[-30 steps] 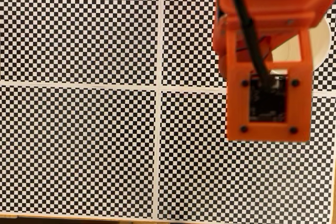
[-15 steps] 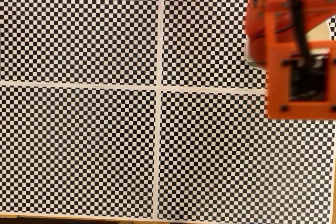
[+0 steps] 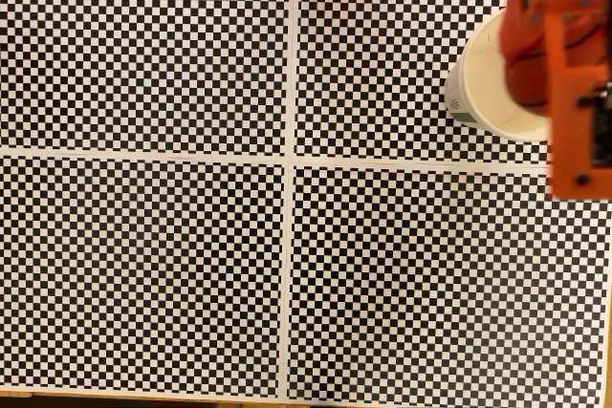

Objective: Grasp basketball and place into cup.

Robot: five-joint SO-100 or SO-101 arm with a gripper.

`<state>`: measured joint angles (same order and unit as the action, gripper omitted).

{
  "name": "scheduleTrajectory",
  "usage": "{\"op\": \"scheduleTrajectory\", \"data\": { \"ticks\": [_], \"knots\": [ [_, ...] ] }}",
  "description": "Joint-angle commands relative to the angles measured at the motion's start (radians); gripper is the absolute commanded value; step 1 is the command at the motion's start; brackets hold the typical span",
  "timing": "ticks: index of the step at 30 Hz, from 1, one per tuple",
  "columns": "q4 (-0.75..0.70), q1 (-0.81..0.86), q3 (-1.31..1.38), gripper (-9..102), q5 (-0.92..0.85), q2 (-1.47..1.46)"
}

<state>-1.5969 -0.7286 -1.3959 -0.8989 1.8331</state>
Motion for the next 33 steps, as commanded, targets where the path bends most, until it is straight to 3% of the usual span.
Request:
{"op": "scheduleTrajectory", "data": {
  "ticks": [1,17,33],
  "knots": [
    [0.018,-0.015,-0.006,1,0.017,0.005],
    [0.054,-0.031,-0.011,7,0.044,0.008],
    [0.115,-0.054,-0.038,28,0.058,0.005]
  ]
}}
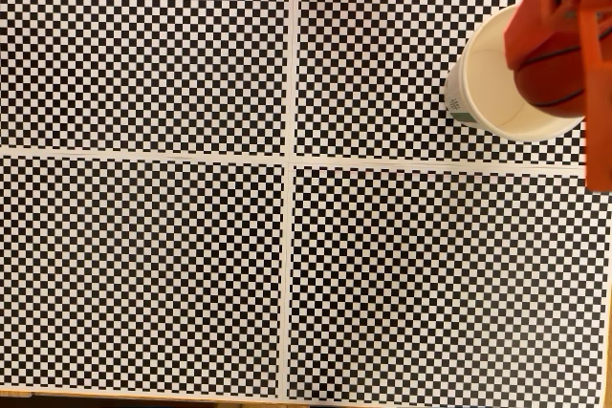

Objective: Grasp basketball and place into cup.

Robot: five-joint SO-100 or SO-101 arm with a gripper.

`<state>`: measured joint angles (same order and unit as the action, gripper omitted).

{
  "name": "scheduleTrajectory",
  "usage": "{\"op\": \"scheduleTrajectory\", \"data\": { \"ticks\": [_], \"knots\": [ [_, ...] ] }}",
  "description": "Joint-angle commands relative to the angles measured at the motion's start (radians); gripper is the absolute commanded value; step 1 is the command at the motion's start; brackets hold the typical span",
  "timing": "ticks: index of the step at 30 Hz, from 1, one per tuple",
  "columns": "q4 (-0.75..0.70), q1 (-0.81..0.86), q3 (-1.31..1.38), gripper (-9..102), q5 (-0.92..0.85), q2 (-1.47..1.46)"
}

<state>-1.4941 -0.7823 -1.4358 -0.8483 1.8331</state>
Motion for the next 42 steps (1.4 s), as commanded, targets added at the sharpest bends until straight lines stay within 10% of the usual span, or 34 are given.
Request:
{"op": "scheduleTrajectory", "data": {
  "ticks": [1,23,42],
  "knots": [
    [0.015,0.000,-0.002,29,0.006,0.005],
    [0.066,-0.026,-0.044,44,0.031,0.021],
    [0.066,0.259,-0.135,0,-0.048,0.179]
  ]
}}
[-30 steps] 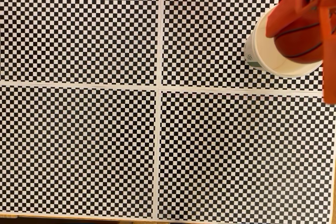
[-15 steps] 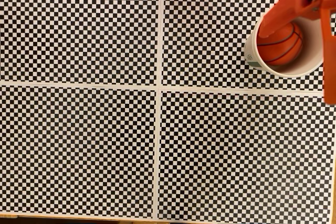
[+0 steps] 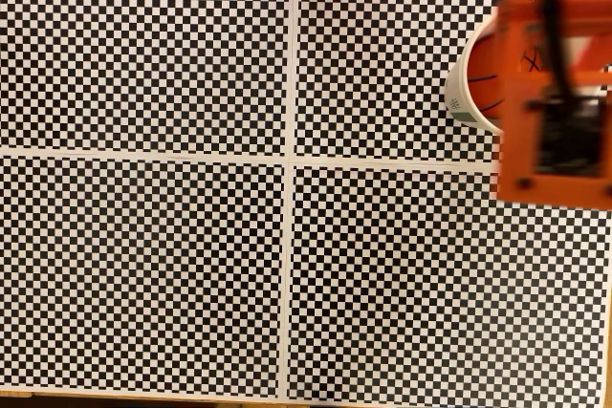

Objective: Grasp basketball and place into cup.

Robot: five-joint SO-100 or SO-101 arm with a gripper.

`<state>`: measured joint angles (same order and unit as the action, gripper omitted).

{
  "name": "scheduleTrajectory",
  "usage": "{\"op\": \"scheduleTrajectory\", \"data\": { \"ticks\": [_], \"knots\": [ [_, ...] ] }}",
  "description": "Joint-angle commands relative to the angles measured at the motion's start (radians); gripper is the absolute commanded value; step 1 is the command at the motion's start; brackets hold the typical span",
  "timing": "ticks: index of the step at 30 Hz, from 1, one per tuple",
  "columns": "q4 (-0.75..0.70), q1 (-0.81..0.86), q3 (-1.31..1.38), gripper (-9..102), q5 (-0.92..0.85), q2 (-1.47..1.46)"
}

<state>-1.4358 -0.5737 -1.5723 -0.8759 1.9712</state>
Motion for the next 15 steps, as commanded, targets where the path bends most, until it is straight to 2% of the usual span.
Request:
{"op": "scheduleTrajectory", "data": {
  "ticks": [1,9,15],
  "knots": [
    [0.008,0.072,0.002,0,-0.032,0.044],
    [0.057,0.321,-0.003,0,-0.258,0.110],
    [0.216,0.482,-0.041,0,-0.525,0.155]
  ]
}}
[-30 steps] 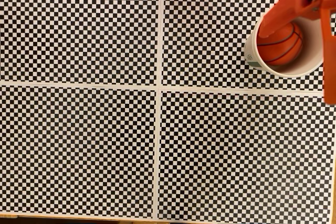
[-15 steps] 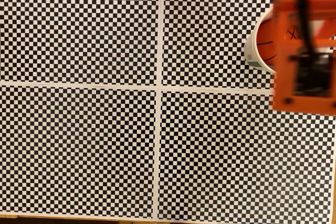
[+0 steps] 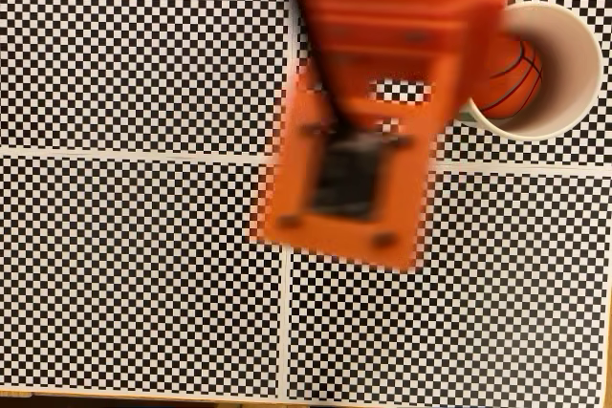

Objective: Grasp basketball and place into cup.

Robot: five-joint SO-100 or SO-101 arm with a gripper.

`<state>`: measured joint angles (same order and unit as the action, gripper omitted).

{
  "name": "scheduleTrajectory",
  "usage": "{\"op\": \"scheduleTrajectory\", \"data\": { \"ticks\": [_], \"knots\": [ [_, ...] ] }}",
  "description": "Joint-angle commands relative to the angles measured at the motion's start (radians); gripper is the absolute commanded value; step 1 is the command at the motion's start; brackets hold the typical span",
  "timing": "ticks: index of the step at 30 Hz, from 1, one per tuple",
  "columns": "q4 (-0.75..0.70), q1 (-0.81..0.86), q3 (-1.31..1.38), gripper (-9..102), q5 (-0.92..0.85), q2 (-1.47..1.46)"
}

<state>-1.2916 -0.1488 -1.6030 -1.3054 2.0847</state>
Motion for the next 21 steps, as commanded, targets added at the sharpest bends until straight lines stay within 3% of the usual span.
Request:
{"op": "scheduleTrajectory", "data": {
  "ticks": [1,15,21],
  "knots": [
    [0.104,0.074,-0.029,0,-0.132,0.054],
    [0.459,0.127,-0.512,0,-0.344,0.374],
    [0.531,0.138,-0.699,0,-0.356,0.531]
  ]
}}
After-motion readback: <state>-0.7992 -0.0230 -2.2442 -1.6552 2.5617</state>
